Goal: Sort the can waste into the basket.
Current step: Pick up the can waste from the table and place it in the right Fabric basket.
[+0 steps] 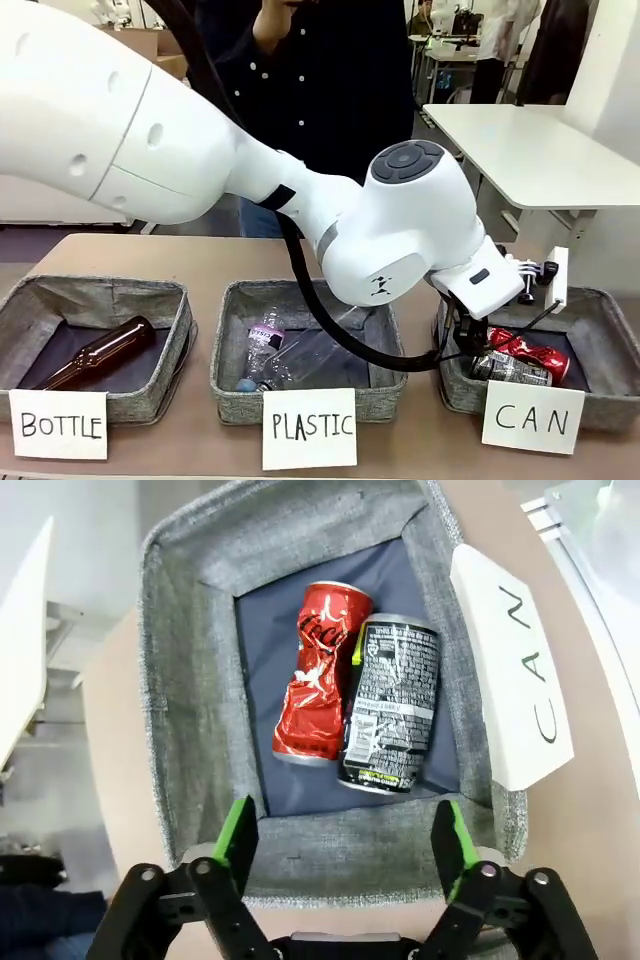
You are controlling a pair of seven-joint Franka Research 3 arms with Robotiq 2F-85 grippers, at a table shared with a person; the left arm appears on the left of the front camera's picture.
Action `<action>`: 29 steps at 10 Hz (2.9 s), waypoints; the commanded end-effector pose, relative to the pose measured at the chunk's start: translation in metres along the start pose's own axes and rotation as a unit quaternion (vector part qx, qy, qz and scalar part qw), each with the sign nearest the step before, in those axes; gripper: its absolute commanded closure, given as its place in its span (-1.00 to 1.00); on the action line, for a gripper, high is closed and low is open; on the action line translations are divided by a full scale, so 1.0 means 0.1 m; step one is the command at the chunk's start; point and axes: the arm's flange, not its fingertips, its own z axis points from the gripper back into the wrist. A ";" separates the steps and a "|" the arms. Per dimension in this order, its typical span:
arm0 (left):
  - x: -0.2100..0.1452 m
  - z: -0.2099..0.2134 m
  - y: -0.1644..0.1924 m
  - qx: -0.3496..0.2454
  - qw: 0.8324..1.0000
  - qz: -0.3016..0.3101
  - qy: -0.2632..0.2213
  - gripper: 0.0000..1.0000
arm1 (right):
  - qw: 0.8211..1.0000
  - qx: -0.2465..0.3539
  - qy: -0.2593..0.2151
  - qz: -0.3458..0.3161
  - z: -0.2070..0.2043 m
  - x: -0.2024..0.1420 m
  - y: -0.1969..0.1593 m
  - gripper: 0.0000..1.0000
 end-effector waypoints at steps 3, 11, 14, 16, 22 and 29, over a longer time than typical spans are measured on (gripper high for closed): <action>-0.13 0.43 -0.12 -0.028 0.997 0.058 0.032 -1.00 | 1.000 0.000 -0.015 -0.006 0.06 -0.07 0.05 -1.00; -2.64 3.60 -0.79 -0.112 0.874 0.469 -0.062 -1.00 | 0.996 0.037 0.027 0.072 -2.36 1.86 0.89 -1.00; -3.86 4.31 -1.84 -0.024 0.731 0.638 -0.242 -1.00 | 0.994 0.047 0.073 0.070 -2.97 1.94 1.08 -1.00; -4.43 4.45 -2.26 0.054 0.631 0.664 -0.398 -1.00 | 0.994 0.040 0.070 0.075 -2.91 2.02 1.07 -1.00; -4.08 4.42 -1.88 -0.060 0.743 0.630 -0.218 -1.00 | 0.991 0.045 0.088 0.086 -3.07 1.92 1.11 -1.00; -4.08 4.42 -1.88 -0.060 0.743 0.630 -0.218 -1.00 | 0.991 0.045 0.088 0.086 -3.07 1.92 1.11 -1.00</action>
